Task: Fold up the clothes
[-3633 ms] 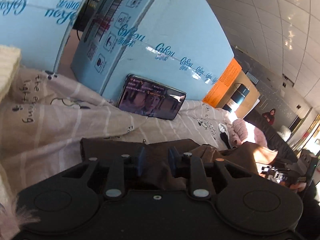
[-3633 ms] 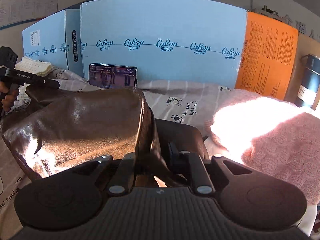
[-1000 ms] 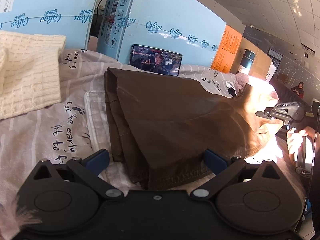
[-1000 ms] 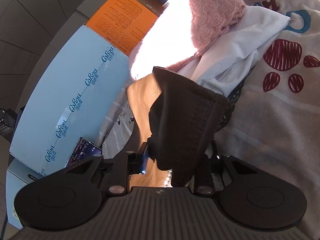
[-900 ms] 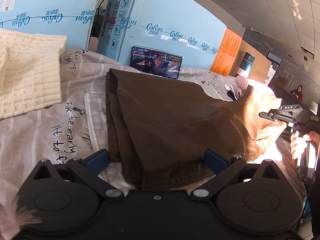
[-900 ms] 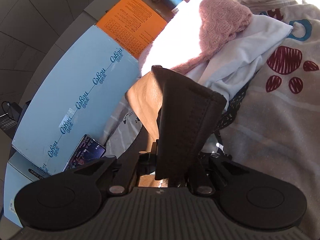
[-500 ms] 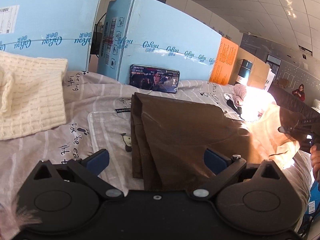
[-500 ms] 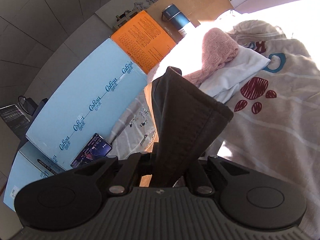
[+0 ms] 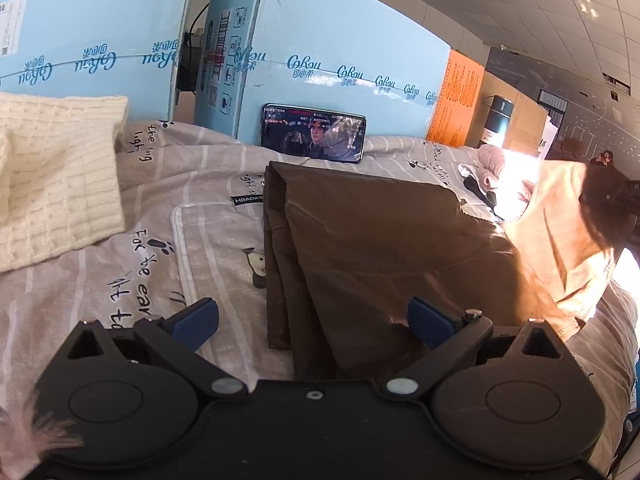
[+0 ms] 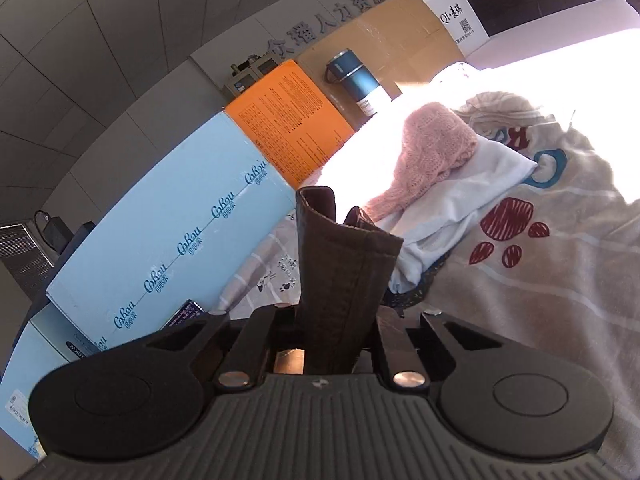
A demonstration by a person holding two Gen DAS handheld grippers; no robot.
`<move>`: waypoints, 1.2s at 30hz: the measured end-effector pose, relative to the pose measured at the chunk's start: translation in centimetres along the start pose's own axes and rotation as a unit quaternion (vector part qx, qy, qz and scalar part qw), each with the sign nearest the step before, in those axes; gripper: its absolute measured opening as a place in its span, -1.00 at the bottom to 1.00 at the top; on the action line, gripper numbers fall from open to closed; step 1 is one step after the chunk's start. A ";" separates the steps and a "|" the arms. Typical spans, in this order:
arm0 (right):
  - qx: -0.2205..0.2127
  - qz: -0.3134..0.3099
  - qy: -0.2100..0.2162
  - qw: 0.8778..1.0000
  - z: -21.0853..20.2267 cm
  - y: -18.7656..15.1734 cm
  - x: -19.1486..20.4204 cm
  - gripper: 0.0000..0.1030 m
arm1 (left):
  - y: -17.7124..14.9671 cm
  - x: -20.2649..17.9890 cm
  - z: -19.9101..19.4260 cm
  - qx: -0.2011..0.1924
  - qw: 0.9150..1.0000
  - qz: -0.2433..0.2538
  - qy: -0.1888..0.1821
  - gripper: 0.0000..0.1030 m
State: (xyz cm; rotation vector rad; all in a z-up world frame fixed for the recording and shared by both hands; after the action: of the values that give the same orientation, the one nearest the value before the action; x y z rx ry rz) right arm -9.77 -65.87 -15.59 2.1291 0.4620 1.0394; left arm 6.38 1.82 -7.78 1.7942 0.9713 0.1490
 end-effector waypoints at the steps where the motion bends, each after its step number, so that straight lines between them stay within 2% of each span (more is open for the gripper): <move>1: -0.009 -0.007 0.014 1.000 -0.4 -0.1 1.0 -0.86 | 0.0 0.1 0.1 0.002 1.000 -0.003 -0.001 1.00; 6: -0.044 -0.052 0.092 0.993 -2.4 -1.7 6.5 -0.88 | -0.2 0.0 0.3 0.011 1.000 -0.007 0.001 1.00; 11: -0.054 -0.143 0.163 0.975 -3.5 -5.5 12.3 -0.88 | -0.3 0.2 0.3 0.013 1.000 -0.010 -0.004 1.00; 15: -0.031 -0.204 0.200 0.958 -3.3 -9.5 15.3 -0.88 | -0.3 0.3 0.3 0.014 1.000 -0.012 -0.008 1.00; 17: -0.015 -0.236 0.203 0.950 -2.7 -11.6 16.3 -0.88 | -0.3 0.4 0.4 0.013 1.000 -0.014 -0.010 1.00; 20: 0.031 -0.270 0.199 0.942 -1.4 -13.9 16.6 -0.84 | -0.3 0.5 0.3 0.012 1.000 -0.017 -0.013 1.00; 23: 0.061 -0.293 0.193 0.935 -0.7 -15.2 16.5 -0.58 | -0.3 0.6 0.3 0.011 1.000 -0.020 -0.015 1.00; 25: 0.079 -0.300 0.202 0.929 -0.8 -15.8 16.3 -0.28 | -0.3 0.6 0.3 0.010 1.000 -0.021 -0.016 1.00; 27: 0.095 -0.296 0.218 0.925 -1.1 -16.0 16.1 0.38 | -0.3 0.6 0.2 0.009 1.000 -0.022 -0.017 1.00; 28: 0.101 -0.293 0.231 0.922 -1.4 -16.0 16.1 0.47 | -0.3 0.6 0.2 0.009 1.000 -0.023 -0.018 1.00; 32: 0.132 -0.282 0.290 0.905 -2.5 -15.8 16.1 0.64 | -0.2 0.8 -0.1 -0.001 0.999 -0.027 -0.017 1.00; 34: 0.146 -0.276 0.317 0.896 -3.0 -15.4 16.0 0.64 | -0.1 0.8 -0.6 -0.017 0.999 -0.027 -0.008 1.00; 36: 0.143 -0.261 0.333 0.895 -3.2 -14.5 15.4 0.66 | 0.1 0.9 -1.1 -0.033 0.999 -0.027 0.001 1.00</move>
State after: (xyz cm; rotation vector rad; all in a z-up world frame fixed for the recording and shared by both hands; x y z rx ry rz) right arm -2.96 -45.62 -16.56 1.6577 1.5033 1.4083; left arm 6.46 3.17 -7.53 1.7056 1.0042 0.1481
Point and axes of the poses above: each gripper's, at about its wrist camera, not at the fingertips, and z roughly the way its jaws point, x to its left, y to its top, the point moved 1 cm from there along z, roughly the way its jaws point, and after that the axes turned 14 degrees about -y, right-handed, at the moved point
